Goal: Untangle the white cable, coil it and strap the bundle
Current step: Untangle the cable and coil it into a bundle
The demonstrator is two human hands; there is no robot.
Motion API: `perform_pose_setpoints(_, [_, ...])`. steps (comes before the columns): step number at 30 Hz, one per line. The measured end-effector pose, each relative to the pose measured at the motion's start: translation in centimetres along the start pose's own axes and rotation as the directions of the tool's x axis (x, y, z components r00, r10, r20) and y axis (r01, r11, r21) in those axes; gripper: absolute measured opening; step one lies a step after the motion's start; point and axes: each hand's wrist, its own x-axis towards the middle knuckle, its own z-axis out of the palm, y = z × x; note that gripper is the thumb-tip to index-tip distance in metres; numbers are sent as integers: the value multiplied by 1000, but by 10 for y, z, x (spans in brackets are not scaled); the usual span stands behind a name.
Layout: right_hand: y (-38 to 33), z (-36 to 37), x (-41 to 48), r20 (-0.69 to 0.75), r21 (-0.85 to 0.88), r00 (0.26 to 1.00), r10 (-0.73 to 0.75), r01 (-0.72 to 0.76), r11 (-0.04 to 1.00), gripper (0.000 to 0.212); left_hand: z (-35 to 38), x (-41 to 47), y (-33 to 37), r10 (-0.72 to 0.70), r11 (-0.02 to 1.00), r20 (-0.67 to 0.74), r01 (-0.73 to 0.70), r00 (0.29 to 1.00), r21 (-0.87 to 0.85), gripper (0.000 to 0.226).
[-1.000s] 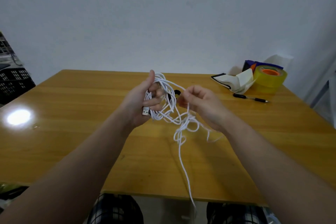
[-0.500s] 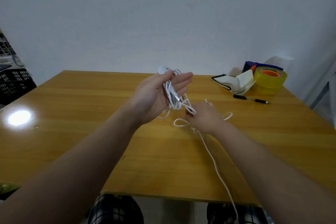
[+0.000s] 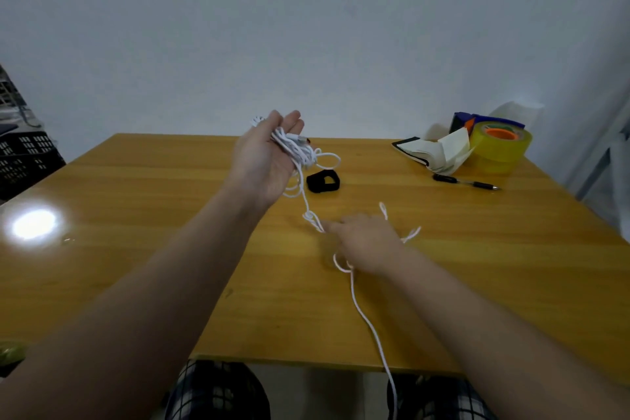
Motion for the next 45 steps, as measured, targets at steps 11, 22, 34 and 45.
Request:
perform_pose_setpoints(11, [0, -5, -11, -257, 710, 951, 170, 67, 701, 15, -22, 19, 6, 210, 974, -154, -193, 965, 118, 7])
perform_pose_setpoints(22, [29, -40, -24, -417, 773, 815, 402, 86, 629, 24, -38, 3, -23, 12, -201, 341, -332, 940, 921, 21])
perform_pose_setpoints(34, [77, -35, -14, -143, 976, 548, 824, -60, 209, 30, -66, -12, -23, -249, -334, 245, -321, 937, 886, 35])
perform_pose_setpoints(45, [90, -21, -14, 217, 709, 763, 608, -552, 440, 29, -94, -9, -15, -136, 413, 256, -180, 957, 893, 77])
